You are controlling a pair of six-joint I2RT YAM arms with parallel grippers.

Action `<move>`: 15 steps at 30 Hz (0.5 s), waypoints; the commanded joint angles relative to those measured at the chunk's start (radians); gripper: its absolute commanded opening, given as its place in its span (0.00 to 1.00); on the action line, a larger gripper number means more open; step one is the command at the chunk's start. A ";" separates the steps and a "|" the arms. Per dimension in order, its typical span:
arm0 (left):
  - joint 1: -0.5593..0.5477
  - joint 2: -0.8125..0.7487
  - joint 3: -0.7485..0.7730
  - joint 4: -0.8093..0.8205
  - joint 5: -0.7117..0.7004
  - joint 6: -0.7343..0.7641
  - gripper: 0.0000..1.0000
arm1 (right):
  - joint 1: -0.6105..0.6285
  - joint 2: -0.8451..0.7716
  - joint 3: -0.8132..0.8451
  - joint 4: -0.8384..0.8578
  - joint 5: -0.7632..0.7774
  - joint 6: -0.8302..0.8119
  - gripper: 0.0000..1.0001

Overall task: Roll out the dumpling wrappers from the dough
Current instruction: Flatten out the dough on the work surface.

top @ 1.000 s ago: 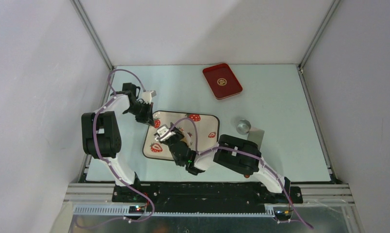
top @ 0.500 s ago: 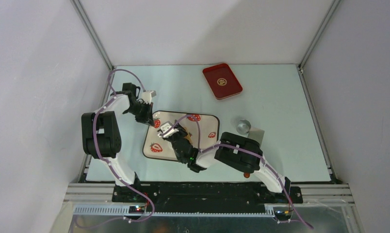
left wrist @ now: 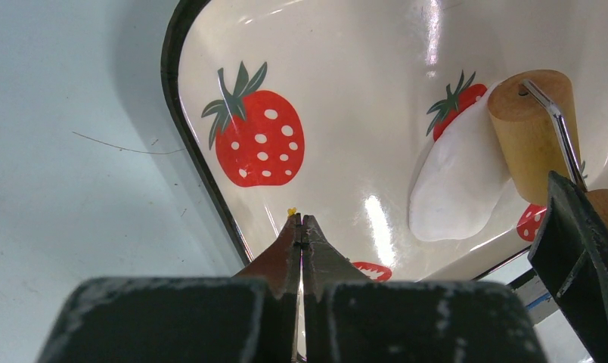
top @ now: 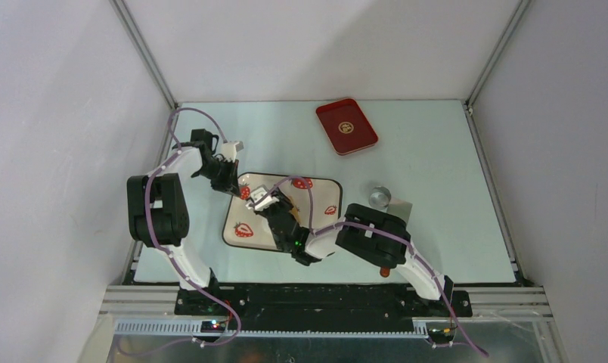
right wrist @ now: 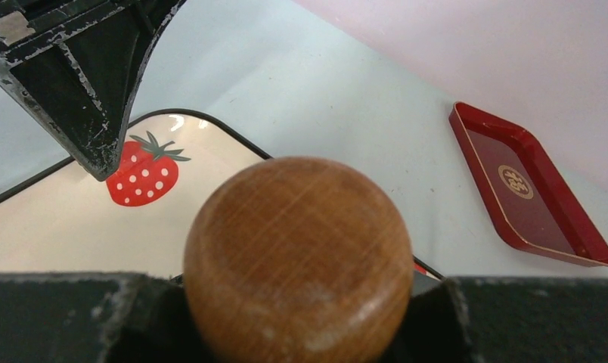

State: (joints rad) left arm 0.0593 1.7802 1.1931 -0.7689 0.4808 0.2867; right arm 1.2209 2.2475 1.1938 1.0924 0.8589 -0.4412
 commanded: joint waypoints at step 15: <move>0.003 0.006 0.005 0.018 -0.001 -0.020 0.00 | 0.104 0.120 -0.008 0.104 -0.085 -0.188 0.00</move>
State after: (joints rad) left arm 0.0593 1.7821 1.1931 -0.7681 0.4786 0.2844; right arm 1.2919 2.3196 1.1992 1.2469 0.8127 -0.7006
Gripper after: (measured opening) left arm 0.002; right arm 0.359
